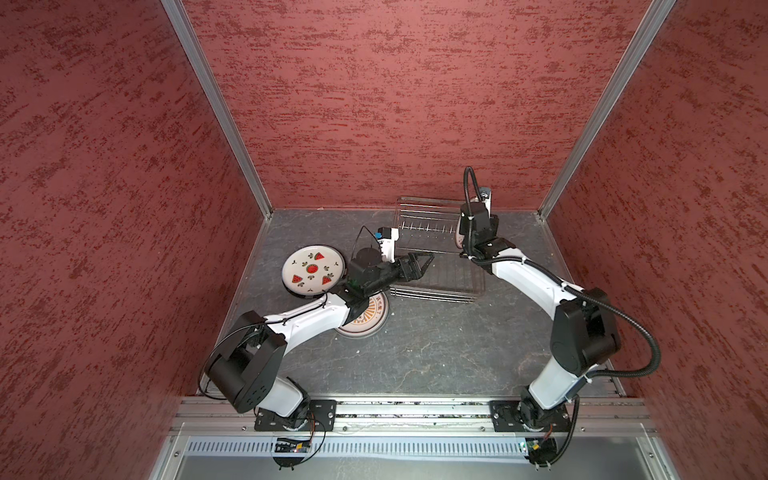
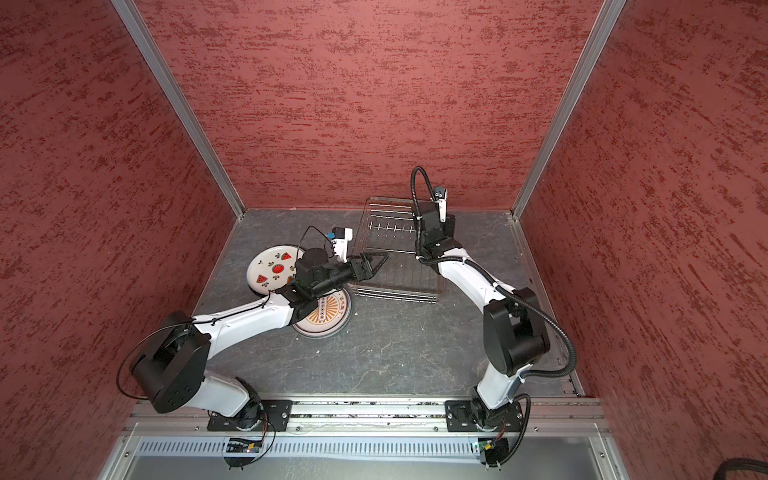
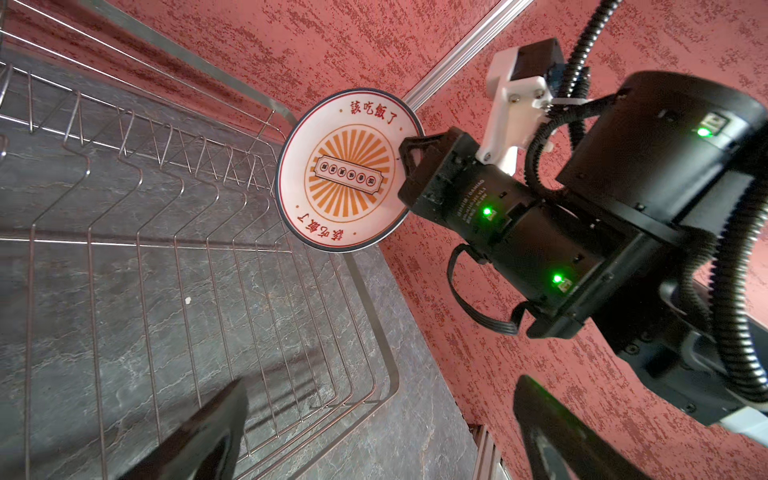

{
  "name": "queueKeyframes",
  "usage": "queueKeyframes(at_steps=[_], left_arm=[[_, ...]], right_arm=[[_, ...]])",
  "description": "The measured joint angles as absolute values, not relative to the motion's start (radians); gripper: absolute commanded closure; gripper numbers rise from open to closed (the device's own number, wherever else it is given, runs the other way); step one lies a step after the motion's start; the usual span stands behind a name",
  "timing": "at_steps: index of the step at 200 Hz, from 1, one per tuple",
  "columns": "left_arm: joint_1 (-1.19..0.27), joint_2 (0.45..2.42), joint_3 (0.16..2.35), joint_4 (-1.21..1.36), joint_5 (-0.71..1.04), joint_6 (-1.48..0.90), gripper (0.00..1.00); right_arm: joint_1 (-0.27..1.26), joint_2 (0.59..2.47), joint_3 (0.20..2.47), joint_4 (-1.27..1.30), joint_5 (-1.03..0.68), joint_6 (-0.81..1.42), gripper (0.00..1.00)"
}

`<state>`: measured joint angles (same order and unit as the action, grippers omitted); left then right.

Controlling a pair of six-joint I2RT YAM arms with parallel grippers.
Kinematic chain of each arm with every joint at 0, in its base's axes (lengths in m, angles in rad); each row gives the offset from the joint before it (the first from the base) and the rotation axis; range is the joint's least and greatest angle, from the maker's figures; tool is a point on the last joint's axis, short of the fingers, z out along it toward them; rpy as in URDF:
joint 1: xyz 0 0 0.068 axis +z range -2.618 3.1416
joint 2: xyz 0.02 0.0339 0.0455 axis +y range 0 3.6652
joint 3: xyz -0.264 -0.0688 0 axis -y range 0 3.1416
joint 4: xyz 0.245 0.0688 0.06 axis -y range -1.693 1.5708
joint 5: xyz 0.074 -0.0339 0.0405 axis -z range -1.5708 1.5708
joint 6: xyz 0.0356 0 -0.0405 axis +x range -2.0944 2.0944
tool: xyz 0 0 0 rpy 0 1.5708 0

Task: Unload the plates from the dish rack
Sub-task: 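Insert the right gripper over the last sunburst plate rim while left moves to the rack, then lift the sunburst plate out of the rack with the right gripper toward the left gripper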

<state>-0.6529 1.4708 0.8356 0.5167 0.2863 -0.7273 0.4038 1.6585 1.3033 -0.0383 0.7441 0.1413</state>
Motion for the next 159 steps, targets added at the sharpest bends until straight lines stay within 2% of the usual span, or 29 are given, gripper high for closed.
queueKeyframes(at_steps=[32, 65, 113, 159], left_arm=[[-0.644, 1.417, 0.790, 0.526, 0.287, -0.723, 0.00], [-0.625, 1.352, 0.746, 0.525, 0.289, -0.712, 0.01], [-0.546, 1.238, 0.640, 0.538, 0.332, -0.721, 0.01], [-0.496, 1.184, 0.516, 0.582, 0.389, -0.779, 0.01]], right_arm=[[0.413, 1.518, 1.202, -0.022, 0.710, 0.159, 1.00], [0.411, 1.365, 1.110, -0.008, 0.574, 0.204, 1.00], [0.408, 1.163, 0.937, 0.067, 0.219, 0.295, 1.00], [0.405, 1.107, 0.847, 0.175, -0.131, 0.419, 1.00]])
